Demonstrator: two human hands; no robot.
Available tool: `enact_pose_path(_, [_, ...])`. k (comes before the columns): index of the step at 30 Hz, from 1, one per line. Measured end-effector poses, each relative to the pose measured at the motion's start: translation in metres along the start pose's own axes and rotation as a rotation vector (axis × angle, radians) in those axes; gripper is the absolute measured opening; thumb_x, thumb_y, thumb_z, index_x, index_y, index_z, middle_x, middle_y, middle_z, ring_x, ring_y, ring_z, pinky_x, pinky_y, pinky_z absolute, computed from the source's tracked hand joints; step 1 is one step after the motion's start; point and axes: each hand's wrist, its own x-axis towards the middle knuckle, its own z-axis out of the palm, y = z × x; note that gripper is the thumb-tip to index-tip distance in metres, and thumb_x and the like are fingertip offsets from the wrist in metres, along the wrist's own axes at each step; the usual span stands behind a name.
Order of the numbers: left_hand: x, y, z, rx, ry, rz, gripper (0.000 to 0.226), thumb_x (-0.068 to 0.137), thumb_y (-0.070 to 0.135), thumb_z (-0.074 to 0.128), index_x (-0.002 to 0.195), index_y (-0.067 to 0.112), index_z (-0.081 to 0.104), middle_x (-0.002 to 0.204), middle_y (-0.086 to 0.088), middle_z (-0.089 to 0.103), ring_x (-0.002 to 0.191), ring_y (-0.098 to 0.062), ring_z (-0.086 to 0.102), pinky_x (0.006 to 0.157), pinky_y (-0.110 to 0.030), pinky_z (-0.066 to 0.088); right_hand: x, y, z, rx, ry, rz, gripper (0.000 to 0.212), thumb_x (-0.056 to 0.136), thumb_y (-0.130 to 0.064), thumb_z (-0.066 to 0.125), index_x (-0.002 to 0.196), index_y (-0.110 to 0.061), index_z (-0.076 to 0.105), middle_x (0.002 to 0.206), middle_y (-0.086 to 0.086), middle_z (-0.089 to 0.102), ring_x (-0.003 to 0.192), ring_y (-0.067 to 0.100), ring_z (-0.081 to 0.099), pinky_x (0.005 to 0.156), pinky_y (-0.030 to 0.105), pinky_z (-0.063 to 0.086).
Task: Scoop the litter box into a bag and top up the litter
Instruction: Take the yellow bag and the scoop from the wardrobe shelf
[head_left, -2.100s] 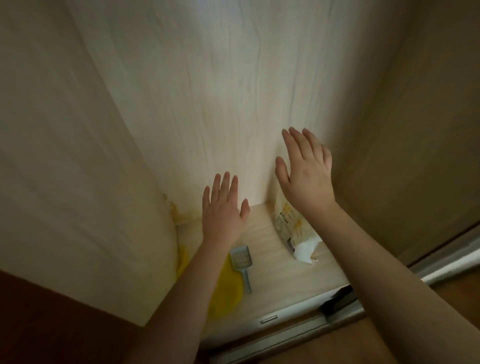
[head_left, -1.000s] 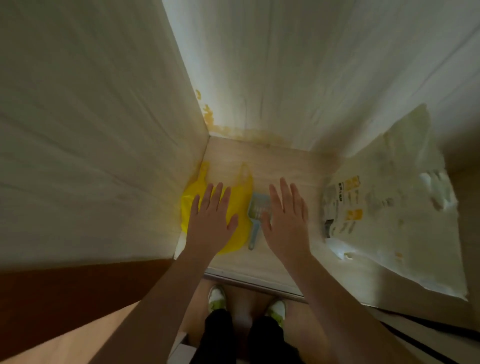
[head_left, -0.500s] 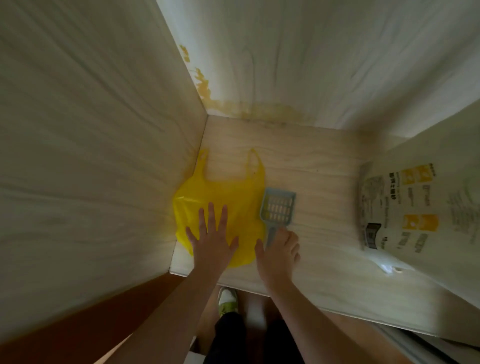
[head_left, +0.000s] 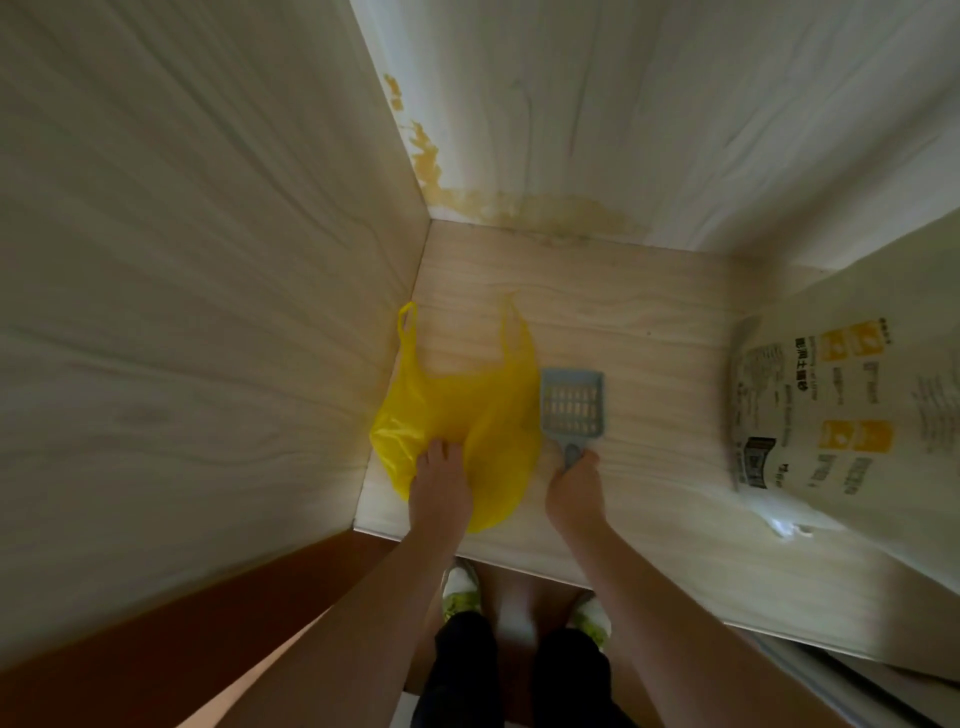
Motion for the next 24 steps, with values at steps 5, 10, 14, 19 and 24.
enact_pose_path(5, [-0.012, 0.001, -0.03, -0.318, -0.056, 0.045, 0.017, 0.095, 0.013, 0.051, 0.111, 0.008, 0.053, 0.113, -0.011, 0.051, 0.101, -0.032, 0.054, 0.077, -0.042, 0.045, -0.029, 0.0, -0.037, 0.179, -0.112, 0.08, 0.02, 0.095, -0.006, 0.045, 0.11, -0.015, 0.035, 0.099, 0.014, 0.052, 0.086, 0.03, 0.058, 0.077, 0.04, 0.052])
enact_pose_path(10, [-0.048, 0.012, -0.085, -0.524, -0.011, 0.138, 0.016, 0.096, 0.021, 0.052, 0.111, 0.015, 0.05, 0.092, -0.005, 0.055, 0.068, -0.022, 0.051, 0.055, -0.032, 0.034, -0.074, -0.012, -0.074, 0.2, -0.052, 0.007, 0.024, 0.094, -0.029, 0.056, 0.109, -0.017, 0.043, 0.085, 0.001, 0.054, 0.068, 0.016, 0.052, 0.059, 0.031, 0.04])
enact_pose_path(14, [-0.087, 0.026, -0.124, -0.6, -0.029, 0.287, 0.033, 0.099, 0.026, 0.05, 0.131, 0.019, 0.046, 0.103, 0.003, 0.057, 0.072, -0.008, 0.052, 0.057, -0.015, 0.033, -0.122, -0.031, -0.096, 0.353, -0.039, -0.09, 0.03, 0.091, -0.047, 0.057, 0.108, -0.022, 0.056, 0.09, -0.006, 0.056, 0.075, 0.017, 0.052, 0.067, 0.035, 0.04])
enact_pose_path(19, [-0.131, 0.03, -0.156, -0.632, -0.064, 0.491, 0.048, 0.099, 0.031, 0.053, 0.143, 0.02, 0.039, 0.129, 0.01, 0.05, 0.112, -0.007, 0.054, 0.088, -0.018, 0.043, -0.175, -0.035, -0.111, 0.603, -0.053, -0.19, 0.02, 0.09, -0.038, 0.064, 0.091, -0.017, 0.064, 0.066, 0.004, 0.054, 0.055, 0.019, 0.047, 0.051, 0.032, 0.038])
enact_pose_path(24, [-0.166, 0.012, -0.175, -0.806, -0.076, 0.533, 0.05, 0.095, 0.046, 0.045, 0.142, 0.03, 0.037, 0.143, 0.012, 0.044, 0.13, 0.001, 0.04, 0.105, -0.019, 0.034, -0.219, -0.029, -0.132, 0.811, -0.06, -0.275, 0.013, 0.096, -0.017, 0.055, 0.084, -0.014, 0.053, 0.053, -0.004, 0.034, 0.051, 0.015, 0.031, 0.046, 0.03, 0.029])
